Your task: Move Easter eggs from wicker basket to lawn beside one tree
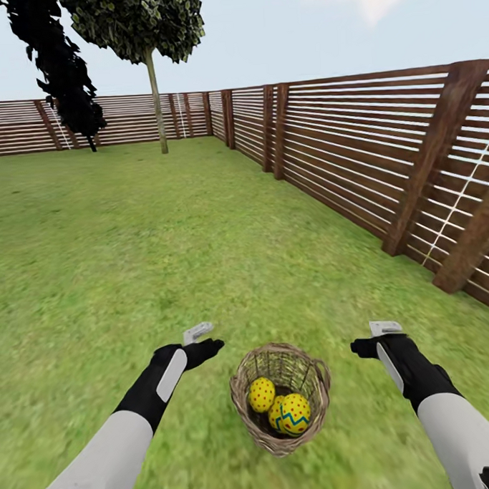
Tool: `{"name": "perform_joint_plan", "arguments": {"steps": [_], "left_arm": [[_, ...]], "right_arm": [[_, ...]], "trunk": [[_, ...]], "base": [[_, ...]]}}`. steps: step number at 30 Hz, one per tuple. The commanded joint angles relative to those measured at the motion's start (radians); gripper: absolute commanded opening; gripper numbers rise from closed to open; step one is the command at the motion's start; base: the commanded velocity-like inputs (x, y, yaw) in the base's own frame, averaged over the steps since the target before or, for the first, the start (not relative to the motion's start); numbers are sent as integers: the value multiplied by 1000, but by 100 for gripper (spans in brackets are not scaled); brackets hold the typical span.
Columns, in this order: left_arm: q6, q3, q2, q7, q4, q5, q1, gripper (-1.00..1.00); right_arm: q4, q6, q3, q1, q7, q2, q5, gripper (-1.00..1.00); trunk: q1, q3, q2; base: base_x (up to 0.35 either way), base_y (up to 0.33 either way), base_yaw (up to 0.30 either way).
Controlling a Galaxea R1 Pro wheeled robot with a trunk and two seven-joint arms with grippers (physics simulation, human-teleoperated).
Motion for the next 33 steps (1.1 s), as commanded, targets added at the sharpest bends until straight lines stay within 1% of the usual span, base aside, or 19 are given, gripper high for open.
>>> {"name": "perform_joint_plan", "arguments": {"steps": [1, 4, 7, 10, 14, 22, 27, 33], "left_arm": [[4, -3, 1, 13, 1, 11, -1, 100], [4, -3, -3, 17, 6, 11, 0, 100], [3, -5, -6, 17, 14, 12, 5, 100], [-2, -6, -6, 17, 53, 12, 8, 100], [-9, -6, -8, 17, 97, 12, 8, 100], [-9, -7, -11, 17, 111, 12, 9, 100], [-8, -8, -10, 17, 126, 11, 10, 100], [-8, -9, -11, 13, 150, 11, 10, 100]], "right_arm": [[1, 5, 0, 0, 10, 1, 2, 100], [10, 6, 0, 0, 25, 3, 2, 100], [19, 6, 1, 0, 29, 4, 4, 100], [20, 6, 1, 0, 29, 6, 5, 100], [21, 6, 1, 0, 29, 6, 5, 100], [28, 6, 0, 0, 29, 6, 3, 100], [29, 5, 0, 0, 30, 8, 3, 100], [29, 6, 0, 0, 31, 8, 1, 100]], "trunk": [[0, -2, -1], [0, -3, -1], [0, -4, -1], [0, -4, -1], [0, -4, -1], [0, -4, -1], [0, -4, -1], [0, -4, -1]], "base": [[14, -75, 268], [6, -33, 230], [1, -8, 68], [0, -105, 16], [0, -268, 135], [21, -326, 258], [74, -274, 60], [29, -59, 5]]}}
